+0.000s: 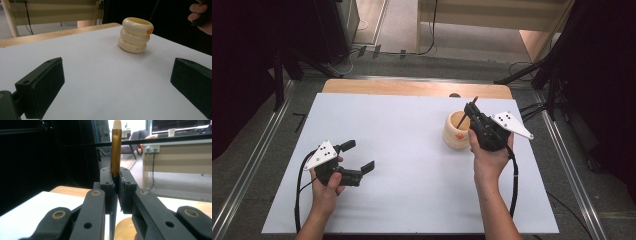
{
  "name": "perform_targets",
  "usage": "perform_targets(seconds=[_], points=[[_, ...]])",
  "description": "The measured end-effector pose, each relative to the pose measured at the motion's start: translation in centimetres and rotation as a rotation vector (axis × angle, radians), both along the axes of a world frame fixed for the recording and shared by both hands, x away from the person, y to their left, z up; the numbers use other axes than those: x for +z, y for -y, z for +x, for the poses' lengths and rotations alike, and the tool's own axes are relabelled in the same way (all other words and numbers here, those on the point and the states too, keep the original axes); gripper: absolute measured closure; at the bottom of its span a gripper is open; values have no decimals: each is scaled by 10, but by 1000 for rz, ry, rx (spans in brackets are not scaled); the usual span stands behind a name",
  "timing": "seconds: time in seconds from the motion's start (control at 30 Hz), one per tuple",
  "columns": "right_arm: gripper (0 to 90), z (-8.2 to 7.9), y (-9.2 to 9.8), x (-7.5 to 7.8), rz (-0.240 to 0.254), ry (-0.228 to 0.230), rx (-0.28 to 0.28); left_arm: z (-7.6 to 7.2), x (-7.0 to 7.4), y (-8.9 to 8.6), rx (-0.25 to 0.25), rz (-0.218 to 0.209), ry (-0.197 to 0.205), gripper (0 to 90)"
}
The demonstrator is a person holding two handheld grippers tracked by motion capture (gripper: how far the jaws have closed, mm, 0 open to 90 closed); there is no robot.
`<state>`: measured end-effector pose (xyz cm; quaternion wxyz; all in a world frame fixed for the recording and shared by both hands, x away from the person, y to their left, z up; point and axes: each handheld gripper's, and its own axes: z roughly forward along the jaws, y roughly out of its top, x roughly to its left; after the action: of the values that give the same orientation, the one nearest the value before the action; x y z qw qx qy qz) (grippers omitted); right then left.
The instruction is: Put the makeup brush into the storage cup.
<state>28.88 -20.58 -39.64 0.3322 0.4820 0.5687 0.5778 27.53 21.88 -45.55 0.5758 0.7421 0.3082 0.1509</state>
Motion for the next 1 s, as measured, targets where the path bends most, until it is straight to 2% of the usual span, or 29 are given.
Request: perform_targets(seconds=[0.2,0.47,0.63,1.0], points=[[843,5,5,-2,-24,13,-33,0,0,1,-1,2,0,0],[842,11,11,-8,-47,-8,-59,0,0,0,-1,2,0,0],[842,14,11,-11,-62,-21,-56,0,0,1,-4,7,-1,0],[842,18,14,-29,-71,-57,-73,0,-1,2,-5,9,-4,0]])
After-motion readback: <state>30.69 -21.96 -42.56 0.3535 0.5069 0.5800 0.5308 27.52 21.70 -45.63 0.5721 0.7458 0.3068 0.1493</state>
